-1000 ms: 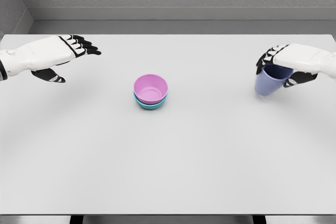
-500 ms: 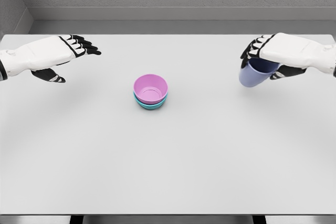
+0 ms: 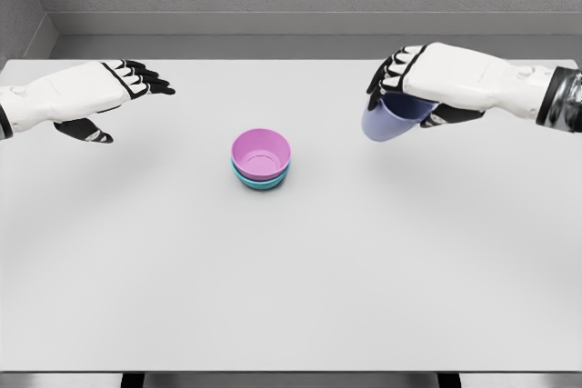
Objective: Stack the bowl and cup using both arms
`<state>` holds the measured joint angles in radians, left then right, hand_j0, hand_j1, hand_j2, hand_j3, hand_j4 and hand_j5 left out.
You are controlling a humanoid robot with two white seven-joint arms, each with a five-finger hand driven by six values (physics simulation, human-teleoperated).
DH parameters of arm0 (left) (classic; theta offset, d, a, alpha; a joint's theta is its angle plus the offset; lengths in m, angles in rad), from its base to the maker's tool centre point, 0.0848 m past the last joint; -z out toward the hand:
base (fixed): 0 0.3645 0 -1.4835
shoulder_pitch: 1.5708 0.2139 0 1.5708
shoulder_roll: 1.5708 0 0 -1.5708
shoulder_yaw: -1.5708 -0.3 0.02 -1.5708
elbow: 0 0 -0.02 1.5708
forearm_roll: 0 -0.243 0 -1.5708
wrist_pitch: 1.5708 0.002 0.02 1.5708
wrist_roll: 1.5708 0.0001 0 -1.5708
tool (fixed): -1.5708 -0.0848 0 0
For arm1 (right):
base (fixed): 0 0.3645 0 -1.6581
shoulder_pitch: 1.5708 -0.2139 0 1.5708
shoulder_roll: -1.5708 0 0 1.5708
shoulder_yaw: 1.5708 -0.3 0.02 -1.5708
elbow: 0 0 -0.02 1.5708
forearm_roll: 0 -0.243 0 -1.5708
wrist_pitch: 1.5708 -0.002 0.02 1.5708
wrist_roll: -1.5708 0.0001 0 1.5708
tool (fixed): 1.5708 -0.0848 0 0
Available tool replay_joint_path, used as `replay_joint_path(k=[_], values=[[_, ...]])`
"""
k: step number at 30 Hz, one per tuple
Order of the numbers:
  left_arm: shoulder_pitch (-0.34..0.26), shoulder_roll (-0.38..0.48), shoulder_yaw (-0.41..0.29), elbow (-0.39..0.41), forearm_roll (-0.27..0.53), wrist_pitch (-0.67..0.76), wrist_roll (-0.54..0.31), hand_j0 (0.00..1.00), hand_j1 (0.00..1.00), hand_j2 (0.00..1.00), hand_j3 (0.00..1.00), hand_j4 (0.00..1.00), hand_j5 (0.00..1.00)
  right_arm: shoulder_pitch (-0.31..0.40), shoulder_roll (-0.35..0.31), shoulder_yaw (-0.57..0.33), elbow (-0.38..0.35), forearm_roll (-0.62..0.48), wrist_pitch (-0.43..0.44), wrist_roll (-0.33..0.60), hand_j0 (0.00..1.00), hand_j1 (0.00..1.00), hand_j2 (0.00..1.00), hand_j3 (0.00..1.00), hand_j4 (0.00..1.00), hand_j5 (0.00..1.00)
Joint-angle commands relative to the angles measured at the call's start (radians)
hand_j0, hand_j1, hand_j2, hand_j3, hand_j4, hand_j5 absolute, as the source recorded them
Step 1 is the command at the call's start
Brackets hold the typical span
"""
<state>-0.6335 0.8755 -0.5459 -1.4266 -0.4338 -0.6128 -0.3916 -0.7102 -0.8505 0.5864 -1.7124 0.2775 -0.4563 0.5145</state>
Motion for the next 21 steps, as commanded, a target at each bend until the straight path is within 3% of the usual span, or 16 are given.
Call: replay_joint_path(k=[1, 14, 21], values=[[0.0, 0.002, 0.0, 0.0, 0.006, 0.002, 0.0, 1.0, 1.0, 1.0, 1.0, 1.0, 1.0, -0.003, 0.033, 0.015, -0.007, -0.006, 0.001, -0.001, 0.61, 0.61, 0.61, 0.61, 0.61, 0.61], [0.0, 0.003, 0.001, 0.0, 0.006, 0.002, 0.0, 1.0, 1.0, 1.0, 1.0, 1.0, 1.0, -0.054, 0.111, 0.069, -0.006, -0.006, 0.004, -0.001, 0.61, 0.61, 0.61, 0.61, 0.61, 0.61], [0.0, 0.003, 0.001, 0.0, 0.006, 0.002, 0.002, 1.0, 1.0, 1.0, 1.0, 1.0, 1.0, -0.074, 0.185, 0.076, -0.006, -0.006, 0.005, -0.001, 0.61, 0.61, 0.61, 0.61, 0.61, 0.61]])
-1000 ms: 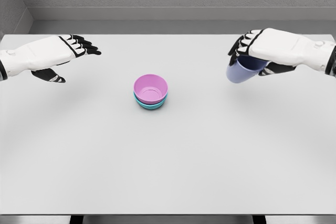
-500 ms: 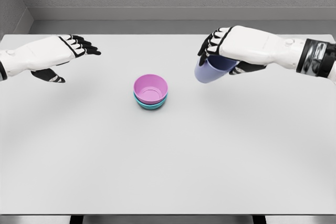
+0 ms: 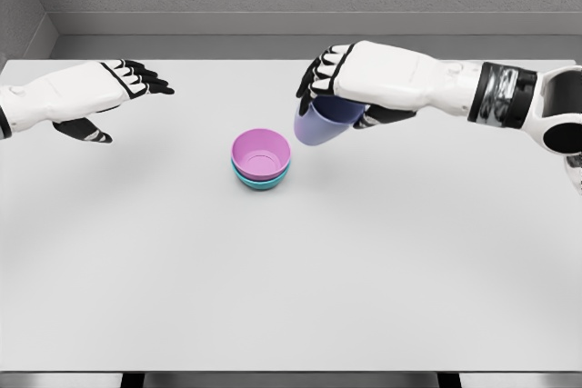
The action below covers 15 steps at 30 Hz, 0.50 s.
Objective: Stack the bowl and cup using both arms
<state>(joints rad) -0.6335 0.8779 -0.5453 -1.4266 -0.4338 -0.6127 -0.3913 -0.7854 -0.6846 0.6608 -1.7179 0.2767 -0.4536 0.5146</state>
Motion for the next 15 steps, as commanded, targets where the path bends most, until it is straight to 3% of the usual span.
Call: replay_joint_path(k=[1, 15], values=[[0.0, 0.001, 0.001, 0.0, 0.006, 0.002, 0.002, 1.0, 1.0, 1.0, 1.0, 1.0, 1.0, 0.0, 0.025, 0.011, 0.0, -0.004, 0.006, -0.001, 0.61, 0.61, 0.61, 0.61, 0.61, 0.61], [0.002, 0.001, 0.001, 0.0, 0.006, 0.002, 0.0, 1.0, 1.0, 1.0, 1.0, 1.0, 1.0, -0.015, 0.108, 0.039, 0.017, 0.004, 0.01, -0.001, 0.61, 0.61, 0.61, 0.61, 0.61, 0.61]])
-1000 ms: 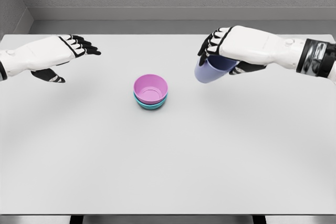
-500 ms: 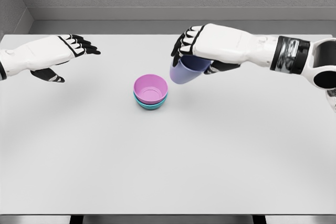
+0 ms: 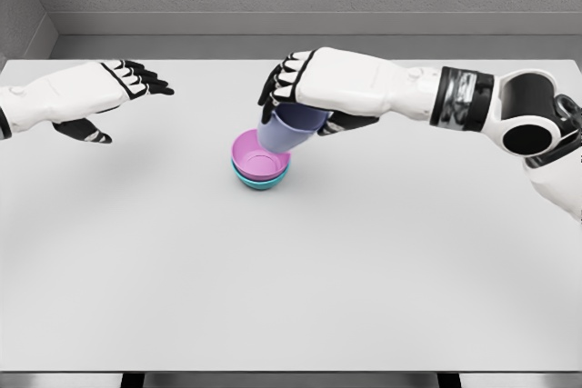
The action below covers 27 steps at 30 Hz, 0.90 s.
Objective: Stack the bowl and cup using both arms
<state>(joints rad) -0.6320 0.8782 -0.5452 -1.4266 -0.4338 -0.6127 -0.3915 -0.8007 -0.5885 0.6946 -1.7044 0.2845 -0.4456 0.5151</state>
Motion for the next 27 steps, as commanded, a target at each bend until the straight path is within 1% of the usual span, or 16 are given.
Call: replay_joint_path(k=[1, 3, 12, 19, 27], values=[[-0.002, 0.001, 0.001, 0.0, 0.006, 0.002, 0.0, 1.0, 1.0, 1.0, 1.0, 1.0, 1.0, 0.0, 0.022, 0.006, 0.017, -0.002, 0.002, 0.0, 0.61, 0.61, 0.61, 0.61, 0.61, 0.61], [-0.002, 0.001, 0.001, 0.0, 0.006, 0.002, 0.0, 1.0, 1.0, 1.0, 1.0, 1.0, 1.0, -0.017, 0.041, 0.039, 0.052, -0.002, 0.002, 0.0, 0.61, 0.61, 0.61, 0.61, 0.61, 0.61], [-0.002, 0.001, 0.001, 0.0, 0.006, 0.002, 0.0, 1.0, 1.0, 1.0, 1.0, 1.0, 1.0, -0.04, 0.067, 0.068, 0.144, -0.001, 0.002, -0.001, 0.61, 0.61, 0.61, 0.61, 0.61, 0.61], [0.0, 0.002, 0.001, 0.0, 0.006, 0.002, 0.0, 1.0, 1.0, 1.0, 1.0, 1.0, 1.0, -0.049, 0.099, 0.095, 0.177, 0.001, 0.002, 0.0, 0.61, 0.61, 0.61, 0.61, 0.61, 0.61], [-0.002, 0.001, 0.001, 0.0, 0.006, 0.002, 0.0, 1.0, 1.0, 1.0, 1.0, 1.0, 1.0, -0.051, 0.108, 0.117, 0.22, 0.016, 0.002, 0.0, 0.62, 0.62, 0.62, 0.62, 0.62, 0.62]])
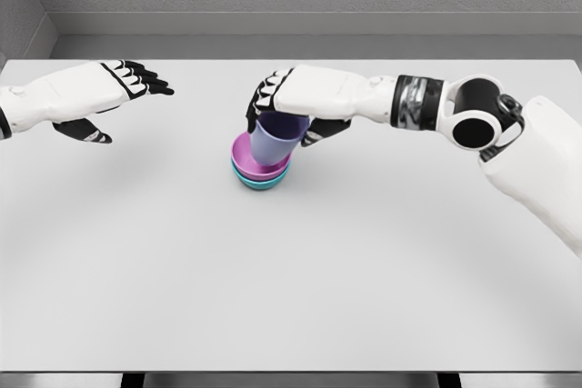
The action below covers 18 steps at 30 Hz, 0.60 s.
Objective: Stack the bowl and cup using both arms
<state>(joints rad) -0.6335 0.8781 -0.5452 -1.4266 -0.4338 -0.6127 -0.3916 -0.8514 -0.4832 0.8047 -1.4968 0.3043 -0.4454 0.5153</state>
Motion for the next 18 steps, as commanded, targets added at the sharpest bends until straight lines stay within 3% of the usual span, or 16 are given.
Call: replay_joint_path(k=[1, 18], values=[[0.0, 0.001, 0.001, 0.0, 0.006, 0.002, 0.0, 1.0, 1.0, 1.0, 1.0, 1.0, 1.0, -0.002, 0.006, 0.008, 0.015, -0.004, 0.002, -0.001, 0.62, 0.62, 0.62, 0.62, 0.62, 0.62], [0.002, 0.001, 0.001, 0.0, 0.006, 0.002, 0.0, 1.0, 1.0, 1.0, 1.0, 1.0, 1.0, -0.021, 0.041, 0.037, 0.063, 0.009, 0.005, -0.001, 0.62, 0.62, 0.62, 0.62, 0.62, 0.62]])
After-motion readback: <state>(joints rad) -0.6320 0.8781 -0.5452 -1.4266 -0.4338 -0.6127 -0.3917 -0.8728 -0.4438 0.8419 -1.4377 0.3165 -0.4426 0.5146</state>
